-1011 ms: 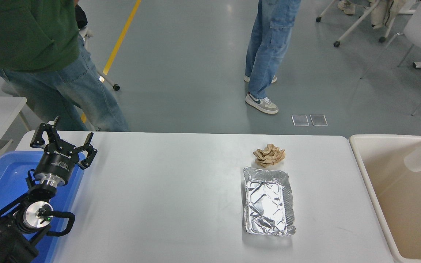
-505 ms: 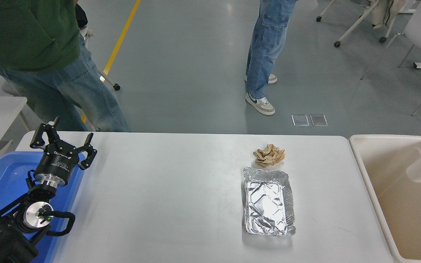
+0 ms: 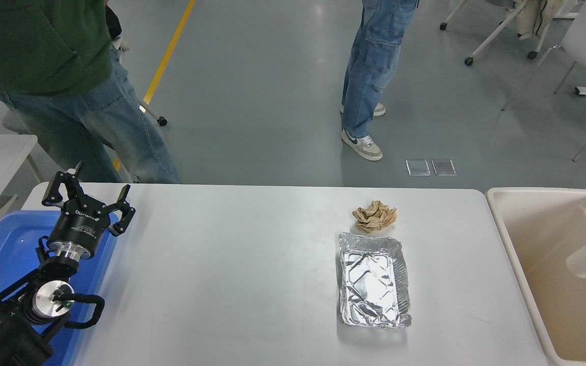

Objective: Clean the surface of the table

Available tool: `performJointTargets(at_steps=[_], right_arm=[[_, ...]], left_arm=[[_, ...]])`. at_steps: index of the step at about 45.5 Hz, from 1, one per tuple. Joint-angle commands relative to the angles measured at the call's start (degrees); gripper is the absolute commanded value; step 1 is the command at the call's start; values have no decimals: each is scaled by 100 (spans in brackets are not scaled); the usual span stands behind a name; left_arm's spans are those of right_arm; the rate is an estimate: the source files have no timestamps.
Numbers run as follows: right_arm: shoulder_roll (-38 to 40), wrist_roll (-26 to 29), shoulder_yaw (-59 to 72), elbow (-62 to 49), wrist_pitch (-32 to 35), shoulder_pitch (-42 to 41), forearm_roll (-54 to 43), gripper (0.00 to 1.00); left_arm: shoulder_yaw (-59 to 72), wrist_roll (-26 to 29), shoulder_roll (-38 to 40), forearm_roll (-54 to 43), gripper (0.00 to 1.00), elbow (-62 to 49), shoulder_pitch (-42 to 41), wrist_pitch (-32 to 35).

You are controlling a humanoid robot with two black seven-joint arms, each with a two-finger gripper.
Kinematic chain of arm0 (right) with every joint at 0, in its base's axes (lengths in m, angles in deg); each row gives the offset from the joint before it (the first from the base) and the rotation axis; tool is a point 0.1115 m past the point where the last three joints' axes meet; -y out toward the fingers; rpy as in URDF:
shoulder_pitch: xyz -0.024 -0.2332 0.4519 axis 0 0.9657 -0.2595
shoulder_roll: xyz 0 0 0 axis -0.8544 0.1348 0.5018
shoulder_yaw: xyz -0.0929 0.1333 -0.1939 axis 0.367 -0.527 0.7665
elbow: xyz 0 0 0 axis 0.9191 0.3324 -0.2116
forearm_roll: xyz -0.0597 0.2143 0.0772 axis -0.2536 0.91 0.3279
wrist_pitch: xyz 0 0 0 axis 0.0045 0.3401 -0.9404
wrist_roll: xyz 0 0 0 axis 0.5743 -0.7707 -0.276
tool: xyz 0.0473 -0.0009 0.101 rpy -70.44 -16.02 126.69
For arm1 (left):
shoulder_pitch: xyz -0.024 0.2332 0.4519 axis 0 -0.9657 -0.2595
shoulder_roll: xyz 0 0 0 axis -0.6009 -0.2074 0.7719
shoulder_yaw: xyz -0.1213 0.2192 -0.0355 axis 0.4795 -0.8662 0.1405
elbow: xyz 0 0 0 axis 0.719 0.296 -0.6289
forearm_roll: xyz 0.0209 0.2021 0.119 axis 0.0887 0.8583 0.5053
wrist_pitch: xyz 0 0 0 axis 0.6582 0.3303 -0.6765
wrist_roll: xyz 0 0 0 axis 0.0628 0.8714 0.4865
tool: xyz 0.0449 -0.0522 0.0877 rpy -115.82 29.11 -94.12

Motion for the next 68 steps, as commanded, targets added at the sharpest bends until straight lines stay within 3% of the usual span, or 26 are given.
performJointTargets(at_steps=[1,8,9,10,13,16,18,47,68], right_arm=[[-26,-3,-3,-19,0,56,43,0],[-26,-21,6,-10,9,65,52,0],[-26,-21,6,-10,9,56,52,7],[-26,-21,-3,-10,9,56,52,20],[-26,-21,-64,-19,-18,47,60,74],[-26,-38,-82,-19,-9,38,113,85],[-26,-38,-82,-19,-9,38,165,100],[-26,-21,-82,-80,-27,21,298,100],[-9,-12,-99,-195,-9,-23,991,100]], left_arm=[[0,0,0,9,99,1,0,-5],[0,0,0,0,99,1,0,3],[0,0,0,0,99,-8,0,-5],[0,0,0,0,99,0,0,-5],[0,0,0,0,99,1,0,3],[0,0,0,0,99,0,0,3],[0,0,0,0,99,1,0,3],[0,0,0,0,99,1,0,-5],[0,0,0,0,99,1,0,3]])
